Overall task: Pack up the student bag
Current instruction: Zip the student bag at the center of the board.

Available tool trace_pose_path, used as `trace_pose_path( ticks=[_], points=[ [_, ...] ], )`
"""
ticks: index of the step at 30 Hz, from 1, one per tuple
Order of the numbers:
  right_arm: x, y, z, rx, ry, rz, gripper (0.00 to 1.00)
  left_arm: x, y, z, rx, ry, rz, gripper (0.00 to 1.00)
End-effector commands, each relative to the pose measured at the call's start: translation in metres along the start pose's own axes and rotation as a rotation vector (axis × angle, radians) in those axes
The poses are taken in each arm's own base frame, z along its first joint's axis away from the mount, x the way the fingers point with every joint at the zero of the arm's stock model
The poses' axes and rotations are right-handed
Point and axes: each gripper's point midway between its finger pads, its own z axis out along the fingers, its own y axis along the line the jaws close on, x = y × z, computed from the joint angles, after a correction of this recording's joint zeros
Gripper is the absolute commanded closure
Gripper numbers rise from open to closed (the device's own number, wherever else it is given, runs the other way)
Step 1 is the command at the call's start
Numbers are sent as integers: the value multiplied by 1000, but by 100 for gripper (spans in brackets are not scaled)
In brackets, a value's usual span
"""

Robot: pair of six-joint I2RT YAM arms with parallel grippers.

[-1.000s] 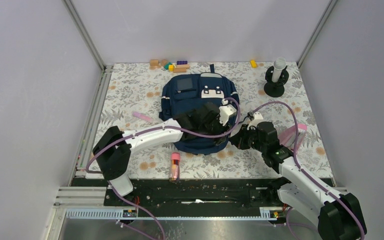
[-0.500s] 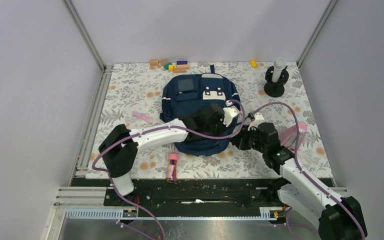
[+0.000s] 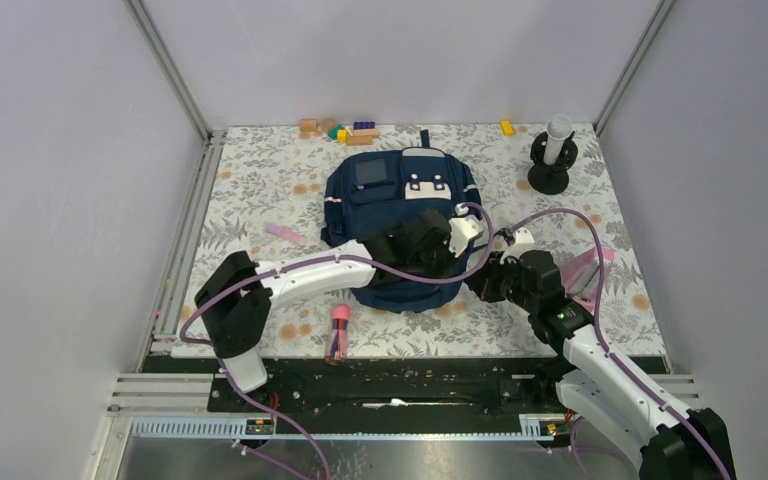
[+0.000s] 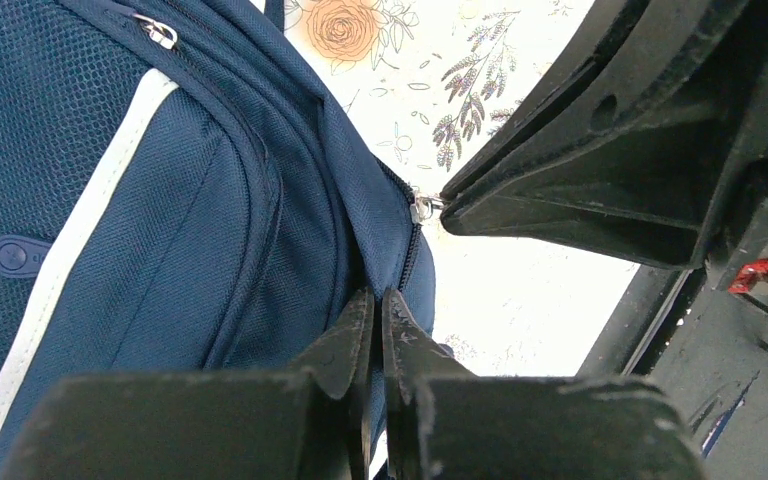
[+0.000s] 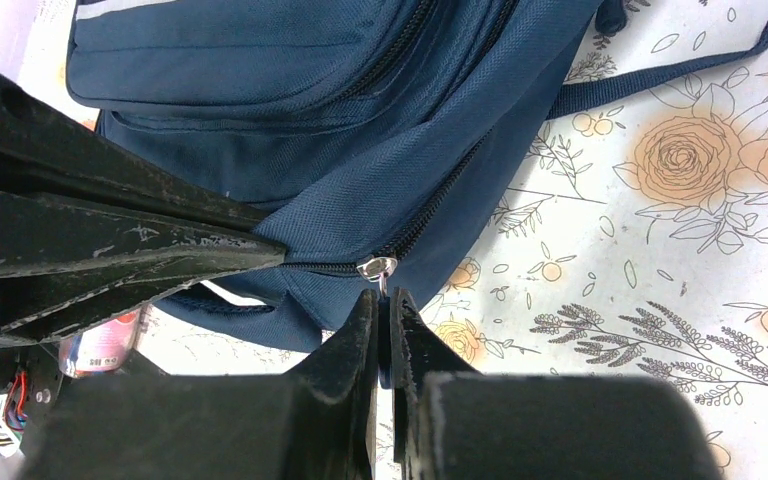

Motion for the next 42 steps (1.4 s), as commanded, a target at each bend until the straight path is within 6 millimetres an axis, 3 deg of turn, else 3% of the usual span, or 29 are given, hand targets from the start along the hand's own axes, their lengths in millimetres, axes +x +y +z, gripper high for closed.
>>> trace_pose_path(
  ticks=[1, 32, 42],
  points=[
    [-18, -16, 0, 90, -96, -7, 100, -9, 9, -31, -50, -20, 36, 100],
    [-24, -30, 5, 166, -117, 4, 100, 18, 69, -105, -237, -52, -41, 100],
    [-46, -38, 18, 230, -129, -44, 100, 29, 71, -125, -240, -64, -42, 100]
  ],
)
